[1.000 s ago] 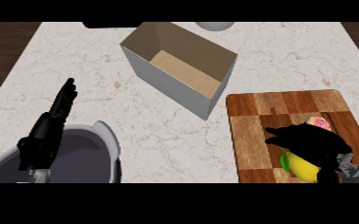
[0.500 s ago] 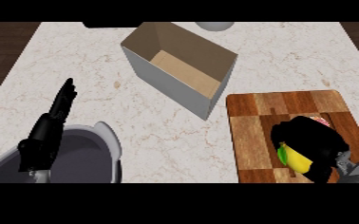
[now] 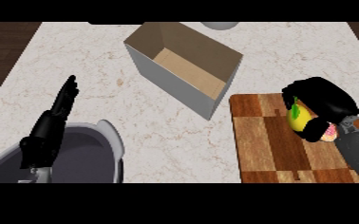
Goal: Pick the lemon from the cutting board and place it in the cardboard box
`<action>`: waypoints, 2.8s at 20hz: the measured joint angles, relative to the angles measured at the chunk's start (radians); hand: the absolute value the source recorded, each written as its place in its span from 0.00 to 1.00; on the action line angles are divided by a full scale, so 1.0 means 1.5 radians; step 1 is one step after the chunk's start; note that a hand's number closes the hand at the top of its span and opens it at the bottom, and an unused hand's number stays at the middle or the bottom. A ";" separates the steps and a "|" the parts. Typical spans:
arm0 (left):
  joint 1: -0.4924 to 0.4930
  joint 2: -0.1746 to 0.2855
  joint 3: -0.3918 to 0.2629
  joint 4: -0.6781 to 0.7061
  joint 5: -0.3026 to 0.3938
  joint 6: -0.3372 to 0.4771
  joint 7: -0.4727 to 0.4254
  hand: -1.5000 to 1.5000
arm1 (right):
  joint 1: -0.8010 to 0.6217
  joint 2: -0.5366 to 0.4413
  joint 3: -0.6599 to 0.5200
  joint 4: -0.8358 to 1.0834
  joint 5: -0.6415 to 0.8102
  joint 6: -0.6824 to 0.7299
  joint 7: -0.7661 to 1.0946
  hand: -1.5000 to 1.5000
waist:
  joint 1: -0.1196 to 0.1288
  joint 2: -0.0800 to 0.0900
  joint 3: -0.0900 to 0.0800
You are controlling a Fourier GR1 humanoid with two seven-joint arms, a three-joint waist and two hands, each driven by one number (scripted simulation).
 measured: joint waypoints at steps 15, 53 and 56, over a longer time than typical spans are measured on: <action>0.002 0.003 0.010 0.012 -0.001 -0.002 0.013 0.50 | -0.168 0.079 -0.172 0.108 -0.141 -0.063 -0.106 1.00 | -0.012 -0.007 0.002; -0.020 -0.002 0.011 0.016 -0.009 -0.017 0.005 0.50 | -0.522 0.425 -0.098 0.412 -0.134 -0.113 0.122 0.00 | 0.013 0.003 0.000; -0.023 -0.002 0.010 0.020 -0.010 -0.018 0.006 0.50 | -0.532 0.432 -0.100 0.459 -0.148 -0.136 0.099 0.00 | 0.014 0.003 0.000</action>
